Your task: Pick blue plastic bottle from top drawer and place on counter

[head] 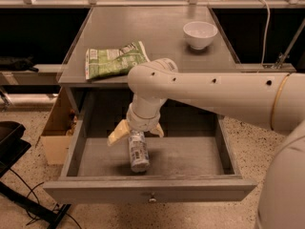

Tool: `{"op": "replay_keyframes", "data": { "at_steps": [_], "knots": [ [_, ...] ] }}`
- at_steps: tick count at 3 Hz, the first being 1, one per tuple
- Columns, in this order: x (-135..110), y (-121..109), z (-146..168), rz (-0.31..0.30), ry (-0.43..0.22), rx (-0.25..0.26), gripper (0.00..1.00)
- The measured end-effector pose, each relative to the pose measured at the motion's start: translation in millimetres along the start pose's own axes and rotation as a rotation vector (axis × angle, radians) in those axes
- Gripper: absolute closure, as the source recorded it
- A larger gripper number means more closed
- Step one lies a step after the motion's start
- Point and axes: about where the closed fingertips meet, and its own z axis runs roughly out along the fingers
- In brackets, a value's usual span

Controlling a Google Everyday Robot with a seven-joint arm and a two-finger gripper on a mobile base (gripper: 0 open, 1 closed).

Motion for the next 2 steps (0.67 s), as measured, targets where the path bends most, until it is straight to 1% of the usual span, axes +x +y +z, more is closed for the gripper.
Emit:
{"op": "replay_keyframes", "data": {
  "at_steps": [1, 2],
  "knots": [
    [-7, 2, 8, 0.011, -0.045, 0.01, 0.0],
    [-17, -4, 19, -0.014, -0.083, 0.071, 0.0]
  ]
}}
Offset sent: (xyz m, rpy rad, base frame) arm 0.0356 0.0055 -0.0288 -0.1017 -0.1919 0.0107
